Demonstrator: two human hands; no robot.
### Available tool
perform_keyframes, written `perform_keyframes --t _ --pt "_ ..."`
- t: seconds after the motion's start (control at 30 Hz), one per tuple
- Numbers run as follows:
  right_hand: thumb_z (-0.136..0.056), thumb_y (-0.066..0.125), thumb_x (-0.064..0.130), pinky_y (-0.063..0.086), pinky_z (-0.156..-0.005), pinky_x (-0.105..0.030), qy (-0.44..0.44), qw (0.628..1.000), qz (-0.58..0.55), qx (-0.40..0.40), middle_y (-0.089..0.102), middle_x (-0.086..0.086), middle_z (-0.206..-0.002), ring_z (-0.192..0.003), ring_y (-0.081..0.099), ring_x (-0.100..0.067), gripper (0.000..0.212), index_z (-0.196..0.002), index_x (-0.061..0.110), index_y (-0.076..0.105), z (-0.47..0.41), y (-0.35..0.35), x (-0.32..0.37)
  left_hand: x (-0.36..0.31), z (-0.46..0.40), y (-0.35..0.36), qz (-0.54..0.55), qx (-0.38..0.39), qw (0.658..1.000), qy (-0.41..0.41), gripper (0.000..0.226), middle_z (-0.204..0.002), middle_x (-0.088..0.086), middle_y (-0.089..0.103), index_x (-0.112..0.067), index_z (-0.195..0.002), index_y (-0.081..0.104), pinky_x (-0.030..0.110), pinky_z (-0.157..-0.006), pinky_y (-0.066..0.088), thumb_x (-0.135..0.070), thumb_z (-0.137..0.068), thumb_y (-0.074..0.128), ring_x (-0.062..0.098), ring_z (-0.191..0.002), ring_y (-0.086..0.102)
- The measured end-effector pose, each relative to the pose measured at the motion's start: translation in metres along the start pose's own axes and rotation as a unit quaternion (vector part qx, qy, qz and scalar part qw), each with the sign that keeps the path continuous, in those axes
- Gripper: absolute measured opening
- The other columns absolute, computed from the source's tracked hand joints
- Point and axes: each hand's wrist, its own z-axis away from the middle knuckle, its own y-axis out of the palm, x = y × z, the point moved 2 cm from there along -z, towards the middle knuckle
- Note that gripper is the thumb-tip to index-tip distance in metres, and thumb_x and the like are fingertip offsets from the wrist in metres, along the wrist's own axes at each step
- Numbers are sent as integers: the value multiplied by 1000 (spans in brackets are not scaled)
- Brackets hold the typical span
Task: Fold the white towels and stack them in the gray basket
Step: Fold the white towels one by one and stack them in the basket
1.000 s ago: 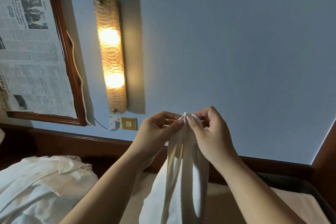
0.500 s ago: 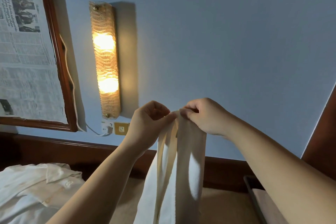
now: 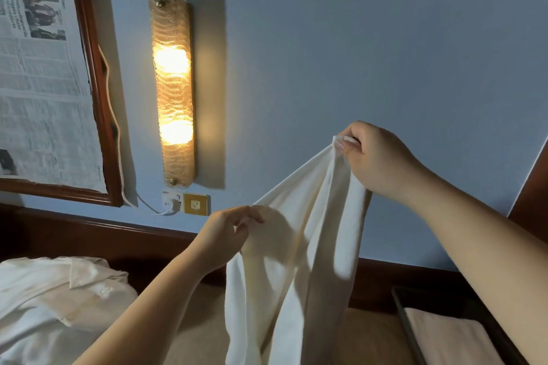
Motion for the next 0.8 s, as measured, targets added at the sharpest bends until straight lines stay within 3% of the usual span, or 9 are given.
perform_keyframes --t 0.13,0.3,0.47,0.5,0.57,0.63,0.67,0.8 --pt "-105 55 27 37 -59 -23 24 1000 11 -12 59 6 -76 -70 54 -7 16 -96 16 63 2 1 -23 20 0 -7 -22 7 999 -28 47 -99 -14 72 -38 -92 76 35 -76 60 3 -94 54 7 -86 66" --pt "-105 57 28 36 -61 -21 59 998 -8 -21 59 13 -78 -71 53 -2 13 -97 21 64 7 0 -46 32 1 -17 -32 6 998 -62 56 -95 -8 72 -34 -92 76 16 -62 50 13 -90 47 8 -80 65" --pt "-104 56 27 36 -60 -22 43 999 -28 -10 60 11 -76 -70 54 -3 13 -95 22 65 5 9 -32 1 5 17 -4 28 994 -104 53 -89 -8 76 -34 -86 78 21 -70 50 10 -82 49 5 -77 69" --pt "-104 56 27 37 -60 -23 34 999 -30 -4 60 10 -75 -68 54 -4 14 -94 21 65 4 11 -26 -11 7 30 14 45 994 -99 44 -90 -8 76 -33 -87 79 22 -71 52 4 -84 55 4 -77 69" --pt "-104 57 29 38 -59 -26 20 999 -32 12 60 7 -73 -67 55 -8 17 -91 21 64 2 15 -16 -37 13 55 57 80 993 -69 10 -97 -12 76 -34 -93 79 27 -84 57 -29 -87 73 -1 -90 69" --pt "-104 57 30 40 -59 -28 13 999 -33 26 62 6 -73 -67 57 -11 18 -90 22 65 0 19 -11 -60 18 73 82 80 993 -30 32 -106 -16 71 -37 -98 77 27 -95 53 -67 -86 70 -4 -108 62" --pt "-104 58 30 41 -59 -28 12 999 -32 32 62 6 -72 -67 57 -11 18 -89 23 65 0 22 -9 -70 21 78 88 54 994 -18 41 -108 -19 68 -38 -98 75 23 -95 50 -76 -84 66 -5 -113 58" --pt "-104 59 29 37 -56 -27 17 998 -44 49 57 8 -66 -59 52 -8 19 -87 22 65 4 29 -11 -92 22 83 75 -107 991 8 34 -102 -20 63 -38 -92 64 17 -83 50 -71 -85 70 -3 -103 60"
